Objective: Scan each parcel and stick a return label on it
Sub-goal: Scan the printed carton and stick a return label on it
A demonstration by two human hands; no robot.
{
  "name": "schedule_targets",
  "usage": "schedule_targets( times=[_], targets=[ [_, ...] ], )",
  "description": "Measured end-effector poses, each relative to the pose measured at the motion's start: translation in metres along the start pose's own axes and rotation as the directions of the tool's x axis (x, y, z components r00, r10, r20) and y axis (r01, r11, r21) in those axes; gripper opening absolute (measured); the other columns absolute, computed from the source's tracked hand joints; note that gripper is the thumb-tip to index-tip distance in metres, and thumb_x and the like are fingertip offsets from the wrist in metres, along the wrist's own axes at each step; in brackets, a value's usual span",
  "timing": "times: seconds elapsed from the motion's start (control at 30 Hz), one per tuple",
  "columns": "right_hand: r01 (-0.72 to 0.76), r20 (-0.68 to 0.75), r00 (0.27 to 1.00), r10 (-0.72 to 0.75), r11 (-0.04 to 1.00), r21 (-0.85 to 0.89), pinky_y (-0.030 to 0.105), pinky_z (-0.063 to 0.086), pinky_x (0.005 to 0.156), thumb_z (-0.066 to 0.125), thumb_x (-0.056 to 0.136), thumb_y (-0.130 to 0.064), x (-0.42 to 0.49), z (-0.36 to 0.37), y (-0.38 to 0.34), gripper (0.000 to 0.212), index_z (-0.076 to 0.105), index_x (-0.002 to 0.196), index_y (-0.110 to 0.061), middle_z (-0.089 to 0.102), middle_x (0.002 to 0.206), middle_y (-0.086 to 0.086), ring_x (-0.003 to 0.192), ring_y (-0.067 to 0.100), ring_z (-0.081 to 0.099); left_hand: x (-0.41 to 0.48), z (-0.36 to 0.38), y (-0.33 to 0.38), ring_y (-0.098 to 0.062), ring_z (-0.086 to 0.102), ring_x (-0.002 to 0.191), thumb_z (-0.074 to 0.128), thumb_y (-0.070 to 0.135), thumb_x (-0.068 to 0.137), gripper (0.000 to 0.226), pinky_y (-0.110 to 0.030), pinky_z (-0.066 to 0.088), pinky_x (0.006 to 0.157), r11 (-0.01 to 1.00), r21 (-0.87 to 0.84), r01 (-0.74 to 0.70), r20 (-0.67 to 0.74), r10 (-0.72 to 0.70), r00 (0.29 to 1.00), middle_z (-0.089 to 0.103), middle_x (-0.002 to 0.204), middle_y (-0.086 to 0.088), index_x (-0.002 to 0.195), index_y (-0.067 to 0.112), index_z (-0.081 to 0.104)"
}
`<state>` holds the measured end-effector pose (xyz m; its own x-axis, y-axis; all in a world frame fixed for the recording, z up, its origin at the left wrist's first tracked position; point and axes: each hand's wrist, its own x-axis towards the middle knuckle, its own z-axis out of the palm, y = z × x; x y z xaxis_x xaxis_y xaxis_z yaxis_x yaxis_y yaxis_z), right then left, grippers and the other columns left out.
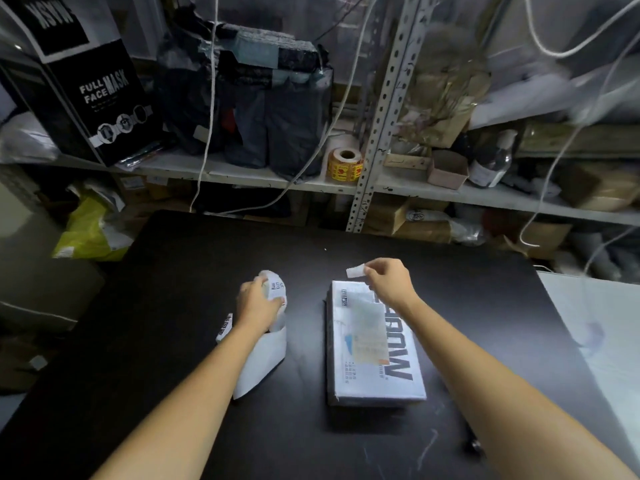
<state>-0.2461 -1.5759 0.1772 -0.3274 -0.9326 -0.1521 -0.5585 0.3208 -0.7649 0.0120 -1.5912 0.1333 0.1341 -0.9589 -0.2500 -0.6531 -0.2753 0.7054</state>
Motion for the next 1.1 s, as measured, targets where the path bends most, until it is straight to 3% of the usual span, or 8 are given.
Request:
schedule_targets(
  times=[0.2, 0.4, 0.47, 0.63, 0.77, 0.83, 0.93, 1.1],
  targets=[
    [-0.085, 0.001, 0.996, 0.085, 0.996, -0.039, 0.029, 0.054, 0.086, 0.068, 0.091, -0.020, -0.026, -0.038, 0.026, 0.029, 0.070, 0.117, -0.007, 0.069, 0.114, 0.006, 0.100, 0.017, 0.065, -0.012, 0.018, 0.044, -0.035, 0.057, 0.104, 0.060, 0.031, 0.087, 0.029, -0.038, 0.049, 0.084, 0.962, 0.246, -0.118, -0.051, 0.134, 0.990, 0.058, 0.116, -0.013, 0.110, 0.013, 0.061],
    [-0.178, -0.007, 0.984, 0.180, 0.980, 0.087, 0.045, 0.057, 0.090, 0.063, 0.085, -0.028, -0.050, -0.052, 0.048, 0.027, 0.074, 0.092, -0.004, 0.074, 0.095, 0.009, 0.084, 0.022, 0.069, -0.038, 0.057, 0.041, -0.025, 0.060, 0.086, 0.052, 0.036, 0.086, 0.016, -0.034, 0.052, 0.078, 0.968, 0.215, -0.131, 0.203, 0.087, 0.975, 0.067, 0.096, 0.000, 0.088, 0.023, 0.061],
    [-0.212, -0.015, 0.976, 0.217, 0.963, 0.169, 0.049, 0.056, 0.087, 0.055, 0.084, -0.035, -0.056, -0.052, 0.058, 0.043, 0.069, 0.090, 0.006, 0.070, 0.086, 0.010, 0.072, 0.023, 0.063, -0.048, 0.071, 0.030, -0.019, 0.058, 0.085, 0.057, 0.037, 0.085, 0.014, -0.031, 0.049, 0.074, 0.974, 0.182, -0.132, 0.239, 0.087, 0.967, 0.065, 0.097, 0.007, 0.093, 0.025, 0.060],
    [-0.209, -0.041, 0.974, 0.222, 0.957, 0.203, 0.037, 0.061, 0.077, 0.059, 0.088, -0.006, -0.072, -0.051, 0.082, 0.012, 0.070, 0.094, -0.007, 0.072, 0.086, 0.007, 0.072, 0.019, 0.068, -0.073, 0.097, 0.013, -0.015, 0.061, 0.094, 0.070, 0.031, 0.084, 0.037, -0.032, 0.052, 0.082, 0.997, -0.021, -0.079, 0.358, 0.081, 0.930, 0.063, 0.107, 0.006, 0.115, 0.026, 0.050],
    [-0.251, 0.059, 0.968, 0.244, 0.928, 0.275, 0.035, 0.060, 0.075, 0.062, 0.087, 0.003, -0.086, -0.046, 0.099, 0.038, 0.052, 0.116, -0.020, 0.064, 0.085, 0.004, 0.075, 0.019, 0.068, -0.094, 0.104, -0.003, 0.001, 0.057, 0.085, 0.074, 0.021, 0.083, 0.054, -0.023, 0.048, 0.072, 0.991, -0.135, 0.010, 0.359, 0.040, 0.932, 0.061, 0.111, 0.007, 0.131, 0.021, 0.048],
    [-0.262, 0.093, 0.965, 0.245, 0.914, 0.309, 0.040, 0.061, 0.077, 0.060, 0.087, 0.006, -0.092, -0.044, 0.108, 0.023, 0.062, 0.107, -0.007, 0.064, 0.082, 0.005, 0.073, 0.023, 0.068, -0.104, 0.105, -0.008, 0.007, 0.054, 0.082, 0.075, 0.024, 0.084, 0.055, -0.021, 0.047, 0.067, 0.987, -0.160, 0.032, 0.331, 0.023, 0.943, 0.059, 0.105, 0.009, 0.132, 0.022, 0.049],
    [-0.264, 0.120, 0.964, 0.237, 0.896, 0.356, 0.037, 0.062, 0.067, 0.058, 0.090, 0.004, -0.102, -0.043, 0.115, 0.010, 0.065, 0.085, -0.001, 0.066, 0.082, 0.012, 0.065, 0.023, 0.067, -0.109, 0.108, -0.009, -0.008, 0.061, 0.090, 0.076, 0.024, 0.083, 0.053, -0.029, 0.052, 0.077, 0.988, -0.153, 0.037, 0.271, 0.006, 0.962, 0.064, 0.111, 0.001, 0.131, 0.021, 0.053],
    [-0.276, 0.125, 0.961, 0.247, 0.865, 0.419, 0.042, 0.060, 0.066, 0.060, 0.092, -0.003, -0.111, -0.042, 0.117, 0.006, 0.062, 0.086, -0.002, 0.072, 0.086, 0.013, 0.067, 0.027, 0.068, -0.105, 0.111, -0.007, -0.025, 0.063, 0.100, 0.076, 0.017, 0.083, 0.050, -0.049, 0.055, 0.089, 0.977, -0.187, 0.099, 0.288, -0.042, 0.957, 0.063, 0.105, -0.003, 0.127, 0.021, 0.054]
  ],
)
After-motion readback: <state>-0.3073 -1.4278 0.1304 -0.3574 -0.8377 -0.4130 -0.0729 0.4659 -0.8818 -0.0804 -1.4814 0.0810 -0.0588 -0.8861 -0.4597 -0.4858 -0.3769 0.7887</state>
